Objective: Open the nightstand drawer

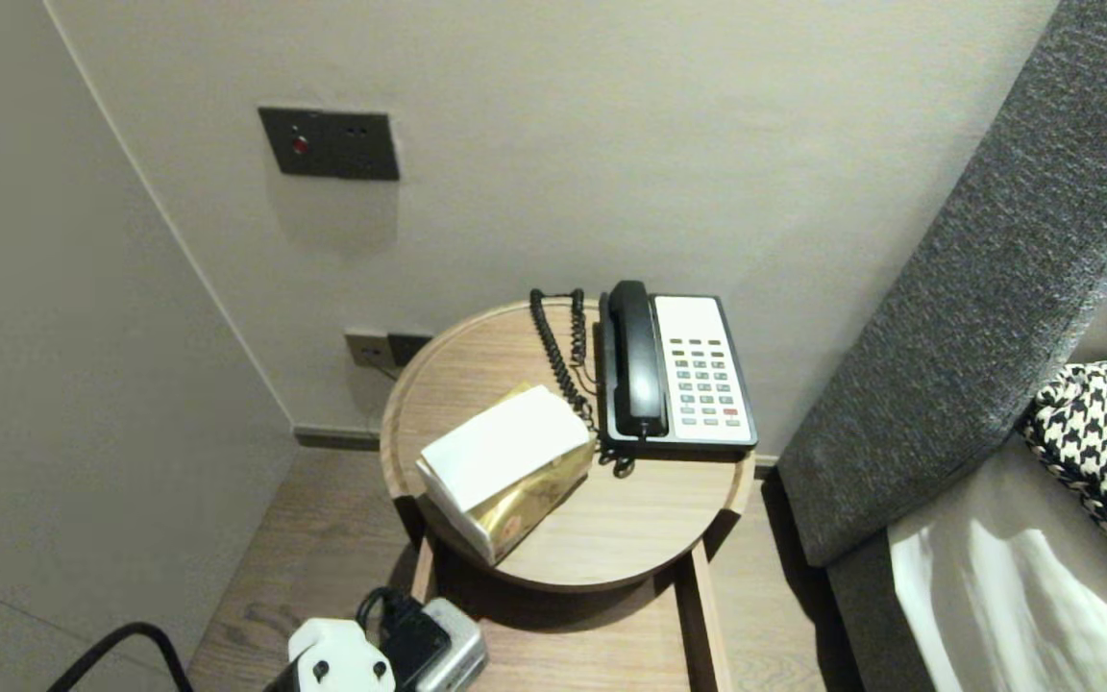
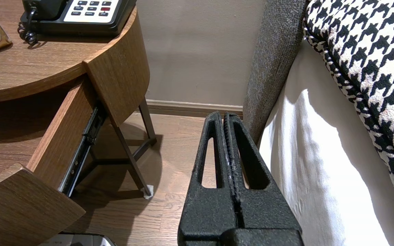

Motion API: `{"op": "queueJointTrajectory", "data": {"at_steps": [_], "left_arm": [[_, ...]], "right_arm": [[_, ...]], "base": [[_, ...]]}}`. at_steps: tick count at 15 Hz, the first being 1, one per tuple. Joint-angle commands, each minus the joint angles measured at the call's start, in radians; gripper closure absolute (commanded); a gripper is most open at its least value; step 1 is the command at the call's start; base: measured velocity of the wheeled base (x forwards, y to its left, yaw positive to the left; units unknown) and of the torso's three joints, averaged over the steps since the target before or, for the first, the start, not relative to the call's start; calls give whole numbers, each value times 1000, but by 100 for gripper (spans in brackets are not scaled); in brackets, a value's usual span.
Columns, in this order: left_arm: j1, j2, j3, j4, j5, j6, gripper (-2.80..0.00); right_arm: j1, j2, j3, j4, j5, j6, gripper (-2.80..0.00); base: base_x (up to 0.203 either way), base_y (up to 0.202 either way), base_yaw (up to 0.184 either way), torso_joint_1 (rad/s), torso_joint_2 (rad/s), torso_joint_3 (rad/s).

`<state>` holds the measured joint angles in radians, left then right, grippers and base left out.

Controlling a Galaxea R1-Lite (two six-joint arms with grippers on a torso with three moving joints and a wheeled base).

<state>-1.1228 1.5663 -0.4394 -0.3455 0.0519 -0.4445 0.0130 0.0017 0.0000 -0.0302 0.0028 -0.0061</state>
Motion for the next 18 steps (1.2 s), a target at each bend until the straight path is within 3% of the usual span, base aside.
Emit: {"op": "queueJointTrajectory", "data": {"at_steps": [1, 4, 9, 12, 18], "left_arm": [[68, -55, -61, 4, 1, 2, 0], [176, -123, -170, 67, -5, 52, 0], [308, -214, -393, 295, -56, 155, 0], [317, -248, -452, 371, -75, 202, 0], [331, -246, -487, 420, -112, 208, 0]], "right_arm": [[1, 0, 12, 0, 0, -2, 0], [1, 1, 12, 0, 0, -1, 0], [1, 1, 12, 0, 0, 0, 0], [1, 0, 12, 0, 0, 0, 0], [1, 1, 12, 0, 0, 0, 0]], "base": [[0, 0, 0, 0, 0, 0], [0, 0, 0, 0, 0, 0], [0, 0, 0, 0, 0, 0], [0, 0, 0, 0, 0, 0], [0, 0, 0, 0, 0, 0]]}}
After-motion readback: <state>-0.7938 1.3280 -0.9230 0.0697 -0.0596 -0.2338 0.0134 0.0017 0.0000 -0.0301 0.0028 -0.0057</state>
